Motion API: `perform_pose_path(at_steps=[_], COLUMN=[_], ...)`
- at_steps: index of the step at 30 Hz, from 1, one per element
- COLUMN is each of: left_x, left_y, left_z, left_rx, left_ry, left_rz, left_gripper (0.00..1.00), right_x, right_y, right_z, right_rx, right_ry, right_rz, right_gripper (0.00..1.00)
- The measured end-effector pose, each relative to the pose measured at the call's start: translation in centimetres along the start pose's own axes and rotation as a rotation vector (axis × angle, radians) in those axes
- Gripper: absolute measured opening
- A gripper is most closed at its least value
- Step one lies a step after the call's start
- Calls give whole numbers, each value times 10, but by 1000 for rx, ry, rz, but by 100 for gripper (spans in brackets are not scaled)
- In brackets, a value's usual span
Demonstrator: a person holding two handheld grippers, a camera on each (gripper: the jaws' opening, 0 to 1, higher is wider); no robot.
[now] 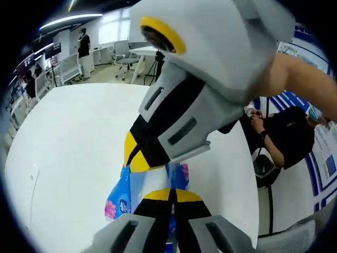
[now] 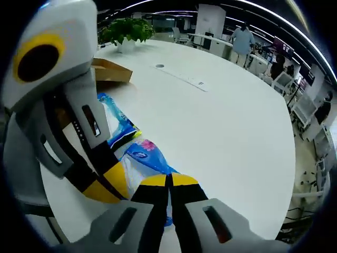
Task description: Operate the shoe box by opening the lid, removing the specified soft item, and placing it in the target area until the item is outside and the box remains undamaged.
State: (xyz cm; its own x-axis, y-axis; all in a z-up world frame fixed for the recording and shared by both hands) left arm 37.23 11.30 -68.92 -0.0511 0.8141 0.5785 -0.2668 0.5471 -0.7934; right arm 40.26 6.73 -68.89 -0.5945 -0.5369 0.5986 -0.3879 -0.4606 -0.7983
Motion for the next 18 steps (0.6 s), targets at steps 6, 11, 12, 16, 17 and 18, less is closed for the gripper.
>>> perform_pose_path(at_steps=[6, 11, 12, 16, 17, 18], left_x=[-6, -8, -7, -3, -1, 0], left_y=[-2, -3, -2, -3, -4, -4], left_z=[1, 3, 4, 6, 6, 6], left_rx=[15, 36, 29, 26, 13, -3], left_ry=[-8, -10, -10, -9, -9, -9], left_rz=[10, 15, 14, 29, 31, 33], left_gripper=[0, 1, 1, 10, 11, 13], right_x=[-1, 0, 1, 4, 5, 6], right_y=[2, 4, 5, 6, 6, 5], right_z=[0, 1, 2, 3, 3, 3], right_rx=[-1, -16, -17, -30, -30, -29], right_ry=[24, 38, 42, 53, 53, 55], right_rz=[-1, 4, 4, 10, 9, 11], right_gripper=[0, 0, 1, 4, 5, 5])
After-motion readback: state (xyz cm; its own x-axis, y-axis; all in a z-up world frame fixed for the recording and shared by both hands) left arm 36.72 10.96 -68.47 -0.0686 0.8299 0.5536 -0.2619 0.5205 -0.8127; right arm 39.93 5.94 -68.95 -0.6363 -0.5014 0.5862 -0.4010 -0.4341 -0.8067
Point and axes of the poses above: the point that each gripper's makers call its tool centre point, and the gripper's own axes: x roughly backward along the fingers, z roughly to its right, y roughly out of its underside, the point moved 5 cm from there along x, roughly backward along the fingers, and after that the axes turned 14 degrees about z, right-handed, at the moved point
